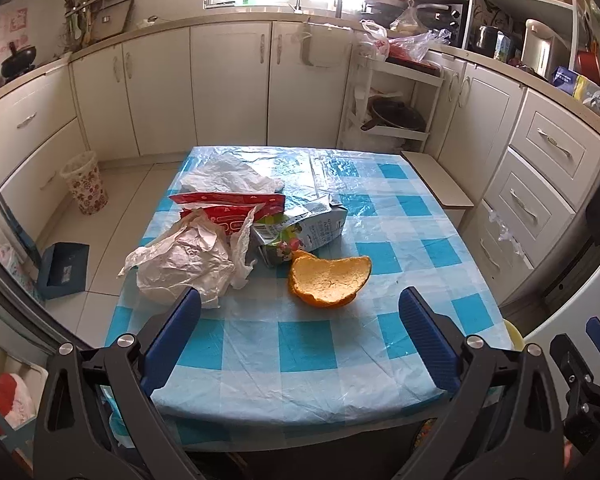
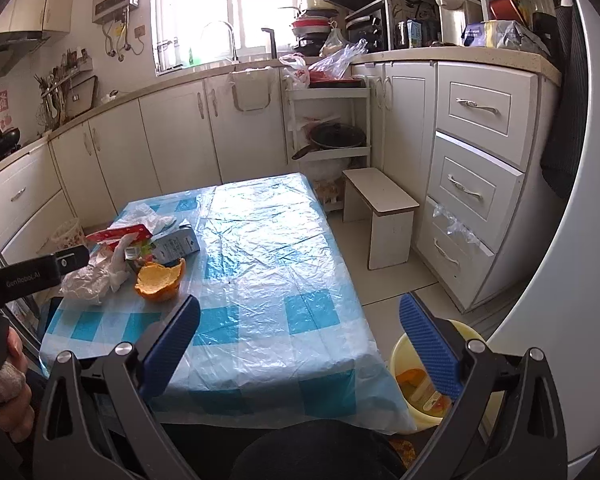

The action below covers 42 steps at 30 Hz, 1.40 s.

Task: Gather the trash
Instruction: 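Move both grippers back over the table toward the remaining orange peel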

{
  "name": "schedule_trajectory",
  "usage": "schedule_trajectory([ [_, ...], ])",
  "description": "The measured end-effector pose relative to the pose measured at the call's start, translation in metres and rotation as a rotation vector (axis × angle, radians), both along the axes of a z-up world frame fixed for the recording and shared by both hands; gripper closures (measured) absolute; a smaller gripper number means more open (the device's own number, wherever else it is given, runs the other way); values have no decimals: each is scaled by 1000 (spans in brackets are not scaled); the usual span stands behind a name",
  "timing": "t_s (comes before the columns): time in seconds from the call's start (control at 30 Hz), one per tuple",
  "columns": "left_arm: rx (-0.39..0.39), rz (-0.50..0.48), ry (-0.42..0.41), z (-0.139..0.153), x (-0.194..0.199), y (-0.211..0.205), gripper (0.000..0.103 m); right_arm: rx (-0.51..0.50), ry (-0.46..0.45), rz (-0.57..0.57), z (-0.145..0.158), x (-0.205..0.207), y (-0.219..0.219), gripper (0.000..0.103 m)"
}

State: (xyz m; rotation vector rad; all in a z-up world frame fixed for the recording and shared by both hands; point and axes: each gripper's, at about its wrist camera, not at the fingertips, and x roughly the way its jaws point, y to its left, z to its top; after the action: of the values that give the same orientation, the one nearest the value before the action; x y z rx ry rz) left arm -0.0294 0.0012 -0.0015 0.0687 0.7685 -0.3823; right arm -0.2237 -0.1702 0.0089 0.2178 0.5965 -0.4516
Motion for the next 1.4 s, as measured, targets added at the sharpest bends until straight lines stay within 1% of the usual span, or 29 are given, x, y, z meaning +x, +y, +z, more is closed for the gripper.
schedule_trajectory([
  [0.17, 0, 8, 32, -5, 5, 7, 8, -11, 30, 14, -4, 6, 5, 7],
  [0.3, 16, -1, 84, -13, 10, 11, 8, 6, 49, 23, -5, 11, 3, 7],
  [0.4, -11, 42, 121, -16, 18, 27, 8, 71, 33, 77, -5, 29, 5, 7],
  [0.5, -64, 107, 171, -20, 29, 52, 8, 53, 3, 159, -5, 56, 20, 7],
  [0.57, -92, 149, 196, -24, 36, 70, 8, 39, 19, 226, -11, 79, 32, 7],
  [0.6, -103, 170, 206, -25, 39, 78, 8, 48, 37, 256, -17, 92, 37, 7],
  [0.7, -131, 216, 226, -29, 44, 99, 8, 156, 99, 321, -42, 122, 37, 8],
  [0.8, -132, 233, 236, -32, 48, 110, 8, 281, 155, 328, -68, 146, 27, 8],
  [0.87, -115, 233, 243, -36, 51, 112, 8, 335, 164, 322, -76, 157, 22, 8],
  [0.97, -90, 232, 260, -41, 60, 111, 8, 382, 168, 319, -81, 177, 18, 11],
  [1.0, -83, 234, 267, -43, 63, 110, 8, 392, 173, 317, -82, 184, 17, 14],
  [1.03, -75, 238, 272, -44, 65, 109, 8, 402, 181, 315, -86, 191, 16, 21],
  [1.07, -61, 244, 276, -46, 68, 108, 8, 421, 191, 314, -90, 198, 15, 23],
  [1.1, -50, 247, 279, -47, 70, 106, 8, 443, 204, 311, -95, 203, 13, 28],
  [1.13, -34, 252, 281, -49, 72, 105, 8, 465, 215, 310, -99, 206, 11, 37],
  [1.17, -20, 254, 280, -50, 73, 102, 8, 487, 226, 317, -104, 208, 10, 42],
  [1.2, -10, 251, 278, -51, 74, 101, 8, 484, 217, 322, -105, 207, 10, 48],
  [1.23, 4, 245, 276, -51, 75, 97, 8, 495, 221, 340, -105, 207, 10, 65],
  [1.27, 19, 236, 274, -52, 76, 93, 8, 518, 227, 364, -107, 207, 10, 76],
  [1.3, 33, 227, 275, -53, 77, 88, 8, 522, 231, 375, -106, 206, 10, 84],
  [1.4, 64, 205, 276, -56, 79, 78, 8, 499, 222, 380, -101, 198, 4, 93],
])
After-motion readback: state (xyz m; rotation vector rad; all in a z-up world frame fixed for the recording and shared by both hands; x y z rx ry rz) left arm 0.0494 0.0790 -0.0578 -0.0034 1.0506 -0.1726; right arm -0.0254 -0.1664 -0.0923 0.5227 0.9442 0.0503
